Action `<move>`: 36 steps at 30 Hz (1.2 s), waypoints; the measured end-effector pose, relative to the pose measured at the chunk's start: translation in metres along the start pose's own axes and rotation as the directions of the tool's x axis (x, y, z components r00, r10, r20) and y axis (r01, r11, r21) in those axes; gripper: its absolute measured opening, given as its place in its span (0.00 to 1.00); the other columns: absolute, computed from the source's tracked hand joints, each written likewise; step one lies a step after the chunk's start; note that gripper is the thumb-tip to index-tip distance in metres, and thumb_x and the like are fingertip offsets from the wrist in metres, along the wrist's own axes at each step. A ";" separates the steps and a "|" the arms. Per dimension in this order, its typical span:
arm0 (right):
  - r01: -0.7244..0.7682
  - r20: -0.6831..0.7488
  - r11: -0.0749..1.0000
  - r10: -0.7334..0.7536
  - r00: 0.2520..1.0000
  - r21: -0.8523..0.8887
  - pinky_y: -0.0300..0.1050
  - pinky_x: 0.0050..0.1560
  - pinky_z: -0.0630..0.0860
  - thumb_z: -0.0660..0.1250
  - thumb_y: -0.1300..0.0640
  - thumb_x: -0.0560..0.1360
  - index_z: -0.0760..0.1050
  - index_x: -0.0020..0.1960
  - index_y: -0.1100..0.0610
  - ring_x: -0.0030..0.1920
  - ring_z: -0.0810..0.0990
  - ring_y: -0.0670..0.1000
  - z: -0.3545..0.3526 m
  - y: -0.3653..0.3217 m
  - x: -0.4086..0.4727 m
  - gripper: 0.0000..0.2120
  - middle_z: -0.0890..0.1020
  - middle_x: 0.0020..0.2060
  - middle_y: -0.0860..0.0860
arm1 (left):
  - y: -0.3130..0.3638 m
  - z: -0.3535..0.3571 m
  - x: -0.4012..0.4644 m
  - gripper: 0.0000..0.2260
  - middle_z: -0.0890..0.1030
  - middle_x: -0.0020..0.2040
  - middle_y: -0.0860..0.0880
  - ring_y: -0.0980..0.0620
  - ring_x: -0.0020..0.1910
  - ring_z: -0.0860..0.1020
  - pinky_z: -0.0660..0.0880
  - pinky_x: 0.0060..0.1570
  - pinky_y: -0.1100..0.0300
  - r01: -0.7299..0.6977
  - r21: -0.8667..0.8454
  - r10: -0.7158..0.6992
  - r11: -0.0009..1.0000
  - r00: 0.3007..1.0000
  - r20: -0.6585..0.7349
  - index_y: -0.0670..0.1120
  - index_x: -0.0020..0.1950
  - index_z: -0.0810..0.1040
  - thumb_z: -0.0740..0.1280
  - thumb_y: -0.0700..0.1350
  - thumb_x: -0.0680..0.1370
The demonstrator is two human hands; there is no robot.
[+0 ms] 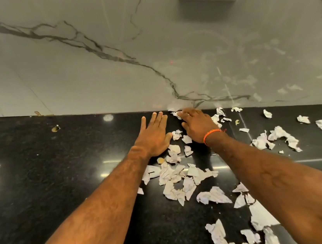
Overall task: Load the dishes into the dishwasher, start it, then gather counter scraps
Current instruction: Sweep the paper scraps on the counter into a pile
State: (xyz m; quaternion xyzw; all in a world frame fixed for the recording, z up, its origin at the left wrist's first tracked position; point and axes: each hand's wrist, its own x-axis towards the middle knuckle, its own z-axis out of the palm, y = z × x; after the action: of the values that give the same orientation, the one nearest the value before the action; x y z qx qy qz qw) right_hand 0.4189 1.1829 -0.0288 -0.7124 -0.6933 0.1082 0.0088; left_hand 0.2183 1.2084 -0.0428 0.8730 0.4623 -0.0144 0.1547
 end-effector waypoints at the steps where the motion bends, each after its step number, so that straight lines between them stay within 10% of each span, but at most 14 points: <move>1: 0.007 -0.014 1.000 -0.007 1.000 0.023 0.59 0.74 0.62 0.57 0.50 0.82 0.66 0.76 0.48 0.75 0.62 0.59 0.003 0.005 -0.004 0.22 0.66 0.76 0.51 | 0.007 0.003 -0.004 0.33 0.44 0.84 0.46 0.48 0.82 0.41 0.40 0.79 0.39 -0.024 -0.002 0.024 1.000 1.000 -0.001 0.44 0.83 0.45 0.53 0.57 0.84; 10: -0.009 -0.213 0.994 0.033 0.977 0.112 0.53 0.53 0.78 0.51 0.52 0.71 0.84 0.48 0.54 0.49 0.80 0.56 0.004 -0.005 -0.078 0.22 0.84 0.48 0.53 | 0.046 0.004 -0.067 0.26 0.57 0.82 0.48 0.51 0.82 0.51 0.44 0.80 0.50 -0.174 -0.287 0.174 0.942 0.984 -0.027 0.48 0.83 0.55 0.54 0.53 0.86; 17: 0.088 -0.023 0.992 -0.086 0.996 0.087 0.55 0.72 0.66 0.61 0.60 0.77 0.67 0.75 0.58 0.72 0.68 0.60 -0.023 -0.045 0.006 0.25 0.69 0.74 0.58 | 0.000 -0.015 -0.100 0.27 0.57 0.82 0.49 0.50 0.82 0.52 0.48 0.80 0.47 -0.026 -0.192 0.018 0.981 0.999 -0.045 0.49 0.83 0.55 0.54 0.55 0.85; 30: 0.036 -0.133 0.994 -0.049 0.990 -0.101 0.54 0.50 0.77 0.58 0.55 0.76 0.81 0.52 0.57 0.52 0.79 0.60 -0.001 -0.092 -0.073 0.14 0.82 0.51 0.56 | -0.058 -0.009 -0.202 0.25 0.63 0.81 0.48 0.49 0.80 0.57 0.52 0.79 0.45 0.184 -0.169 -0.203 0.968 0.974 -0.105 0.49 0.80 0.64 0.57 0.57 0.84; 36: 0.223 0.032 0.975 -0.223 0.974 0.003 0.60 0.75 0.59 0.54 0.43 0.83 0.61 0.79 0.49 0.78 0.58 0.59 0.014 -0.154 -0.098 0.26 0.60 0.79 0.52 | -0.080 0.000 -0.250 0.28 0.56 0.83 0.46 0.48 0.82 0.51 0.46 0.80 0.45 0.199 -0.134 -0.216 0.971 0.968 -0.127 0.48 0.81 0.60 0.56 0.59 0.84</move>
State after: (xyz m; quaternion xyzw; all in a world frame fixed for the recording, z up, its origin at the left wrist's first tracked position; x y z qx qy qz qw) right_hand 0.2629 1.0894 -0.0038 -0.6282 -0.7690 0.1177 0.0097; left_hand 0.0103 1.0496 -0.0217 0.8076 0.5611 0.0590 0.1714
